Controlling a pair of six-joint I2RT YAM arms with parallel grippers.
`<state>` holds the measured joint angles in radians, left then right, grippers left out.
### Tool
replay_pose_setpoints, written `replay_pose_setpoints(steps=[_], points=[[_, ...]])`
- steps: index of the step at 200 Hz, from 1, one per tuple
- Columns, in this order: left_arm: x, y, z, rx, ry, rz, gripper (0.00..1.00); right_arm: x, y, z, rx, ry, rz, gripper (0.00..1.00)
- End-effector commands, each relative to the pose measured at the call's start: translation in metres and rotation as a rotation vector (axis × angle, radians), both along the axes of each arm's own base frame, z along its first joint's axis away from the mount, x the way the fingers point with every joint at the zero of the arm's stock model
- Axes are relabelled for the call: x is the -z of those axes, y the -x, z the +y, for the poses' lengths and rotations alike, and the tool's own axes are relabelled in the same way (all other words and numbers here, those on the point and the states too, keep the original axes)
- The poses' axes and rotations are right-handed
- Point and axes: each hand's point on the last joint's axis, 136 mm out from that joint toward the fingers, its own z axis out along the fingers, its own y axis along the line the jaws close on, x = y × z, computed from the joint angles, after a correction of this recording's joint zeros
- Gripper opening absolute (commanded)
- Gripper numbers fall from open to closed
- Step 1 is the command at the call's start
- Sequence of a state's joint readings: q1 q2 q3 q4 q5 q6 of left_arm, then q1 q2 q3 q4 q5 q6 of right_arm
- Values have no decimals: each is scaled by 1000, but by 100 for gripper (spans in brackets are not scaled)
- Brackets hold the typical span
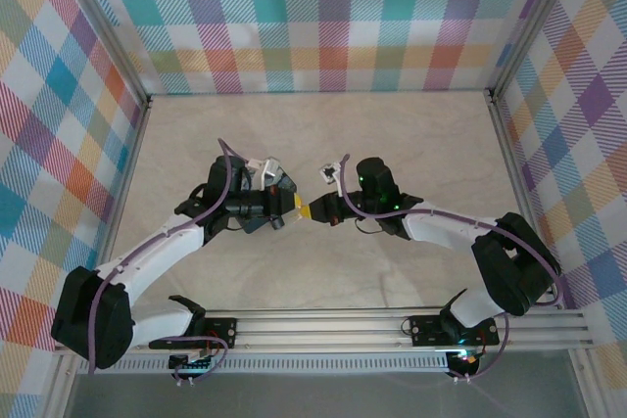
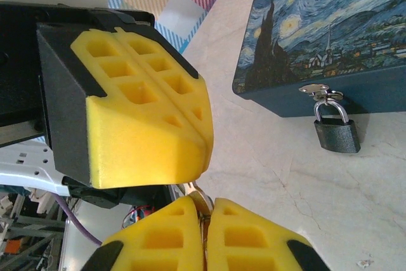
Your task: Unlock the padlock with the key
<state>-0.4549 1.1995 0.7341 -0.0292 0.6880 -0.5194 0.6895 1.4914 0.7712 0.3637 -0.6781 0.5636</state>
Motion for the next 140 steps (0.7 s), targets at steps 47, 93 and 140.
replay_pose_setpoints(steps=[47, 93, 140], points=[[-5, -15, 2, -39, 40, 5, 0, -17, -16, -26, 79, -57, -31, 48], [-8, -16, -2, -31, 62, 6, 0, -27, -18, -19, 42, -85, -38, 46], [-12, -19, -1, -41, 71, 7, 0, -24, -20, -9, 11, -123, -7, 43]])
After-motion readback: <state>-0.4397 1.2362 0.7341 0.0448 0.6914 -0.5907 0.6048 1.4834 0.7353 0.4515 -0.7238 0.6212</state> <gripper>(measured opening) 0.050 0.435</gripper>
